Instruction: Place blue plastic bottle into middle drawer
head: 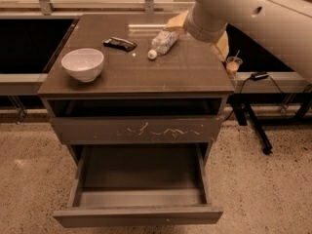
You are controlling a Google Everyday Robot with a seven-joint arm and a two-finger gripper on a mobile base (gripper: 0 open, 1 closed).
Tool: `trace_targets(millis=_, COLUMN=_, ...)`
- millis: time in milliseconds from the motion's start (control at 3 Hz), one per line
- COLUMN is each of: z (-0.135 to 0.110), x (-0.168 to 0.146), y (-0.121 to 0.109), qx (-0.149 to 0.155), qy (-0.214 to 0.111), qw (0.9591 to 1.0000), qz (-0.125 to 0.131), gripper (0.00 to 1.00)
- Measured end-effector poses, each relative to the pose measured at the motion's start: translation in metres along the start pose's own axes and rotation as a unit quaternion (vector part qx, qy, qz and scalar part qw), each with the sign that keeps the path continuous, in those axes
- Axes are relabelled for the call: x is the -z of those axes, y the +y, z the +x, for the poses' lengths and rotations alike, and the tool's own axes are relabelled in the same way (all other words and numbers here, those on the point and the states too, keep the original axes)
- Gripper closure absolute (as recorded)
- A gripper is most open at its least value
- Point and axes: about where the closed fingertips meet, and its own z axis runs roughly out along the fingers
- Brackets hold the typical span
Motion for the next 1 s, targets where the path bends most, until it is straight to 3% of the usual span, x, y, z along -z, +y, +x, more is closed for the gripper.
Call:
trace_targets(millis=333, z=0.031, x=-0.024, y=-0.028, qx=0.020, qy=0.025, qw=0.9992, qz=0.023, gripper=0.00)
trace_targets(millis=1000, z=0.053, x=-0.085, y=-0.079, qx=0.046, qy=0.035, qw=0.9974, qz=0.043, gripper=0.00)
